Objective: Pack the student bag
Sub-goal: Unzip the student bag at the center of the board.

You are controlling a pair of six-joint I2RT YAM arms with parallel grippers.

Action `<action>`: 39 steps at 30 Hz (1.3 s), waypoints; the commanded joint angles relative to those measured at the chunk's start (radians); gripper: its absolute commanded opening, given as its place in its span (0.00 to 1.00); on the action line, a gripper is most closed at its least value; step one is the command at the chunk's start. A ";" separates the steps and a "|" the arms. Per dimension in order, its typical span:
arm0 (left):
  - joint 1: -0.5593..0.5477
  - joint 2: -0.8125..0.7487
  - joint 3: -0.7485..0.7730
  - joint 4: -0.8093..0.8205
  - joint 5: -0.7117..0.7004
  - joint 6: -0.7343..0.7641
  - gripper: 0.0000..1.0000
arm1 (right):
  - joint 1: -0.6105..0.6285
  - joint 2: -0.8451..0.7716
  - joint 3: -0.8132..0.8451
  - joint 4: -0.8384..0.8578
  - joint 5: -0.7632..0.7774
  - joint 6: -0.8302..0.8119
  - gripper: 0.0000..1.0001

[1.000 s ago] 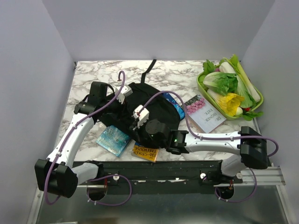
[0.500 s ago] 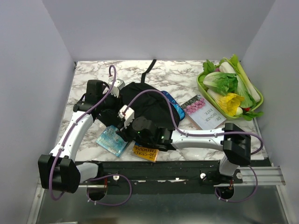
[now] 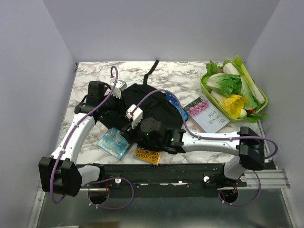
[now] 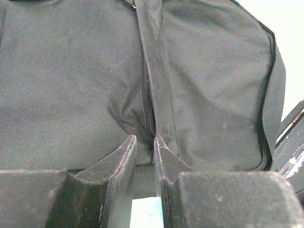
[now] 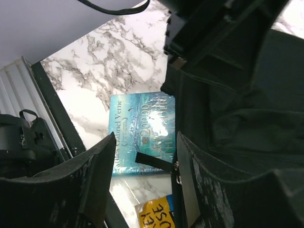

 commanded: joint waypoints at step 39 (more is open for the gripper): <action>0.002 -0.016 0.014 -0.010 0.041 0.008 0.29 | -0.084 0.093 -0.051 0.020 -0.027 0.051 0.29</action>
